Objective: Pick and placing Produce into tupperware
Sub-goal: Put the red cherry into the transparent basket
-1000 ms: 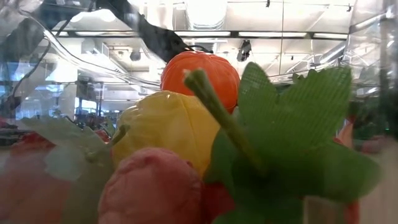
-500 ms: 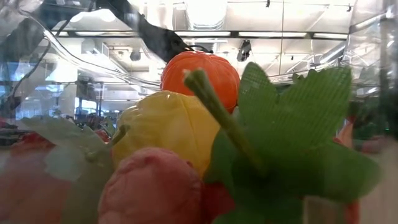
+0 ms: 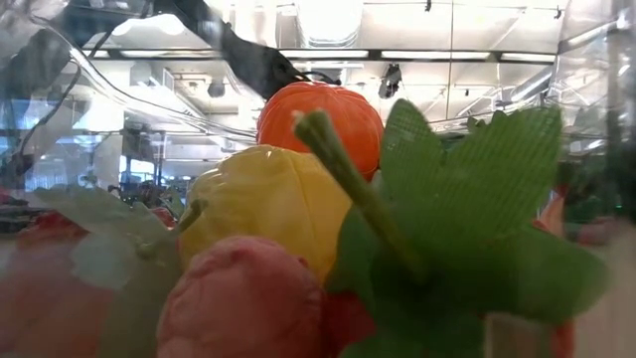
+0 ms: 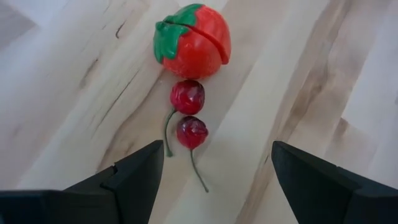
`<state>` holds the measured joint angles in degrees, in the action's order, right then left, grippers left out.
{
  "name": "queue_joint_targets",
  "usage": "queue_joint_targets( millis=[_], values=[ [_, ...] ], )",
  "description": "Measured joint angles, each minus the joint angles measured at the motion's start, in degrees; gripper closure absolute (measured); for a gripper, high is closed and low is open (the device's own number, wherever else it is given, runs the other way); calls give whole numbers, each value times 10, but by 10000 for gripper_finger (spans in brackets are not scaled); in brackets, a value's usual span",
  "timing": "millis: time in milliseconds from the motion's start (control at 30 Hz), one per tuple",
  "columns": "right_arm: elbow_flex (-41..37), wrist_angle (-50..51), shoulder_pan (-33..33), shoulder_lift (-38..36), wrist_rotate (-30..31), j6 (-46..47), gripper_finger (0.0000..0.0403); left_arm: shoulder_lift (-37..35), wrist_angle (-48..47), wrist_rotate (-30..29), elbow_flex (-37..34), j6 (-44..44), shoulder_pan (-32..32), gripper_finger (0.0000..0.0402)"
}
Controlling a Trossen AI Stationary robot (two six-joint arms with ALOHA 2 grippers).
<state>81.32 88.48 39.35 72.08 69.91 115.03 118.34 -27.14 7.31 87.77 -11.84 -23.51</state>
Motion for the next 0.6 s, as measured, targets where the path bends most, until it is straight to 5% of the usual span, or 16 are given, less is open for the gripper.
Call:
queue_joint_targets(
  millis=[600],
  values=[
    [0, -8, 0, 1, 0, -222, 98, 0, 13, 24, 0, -268, 1, 119]
  ],
)
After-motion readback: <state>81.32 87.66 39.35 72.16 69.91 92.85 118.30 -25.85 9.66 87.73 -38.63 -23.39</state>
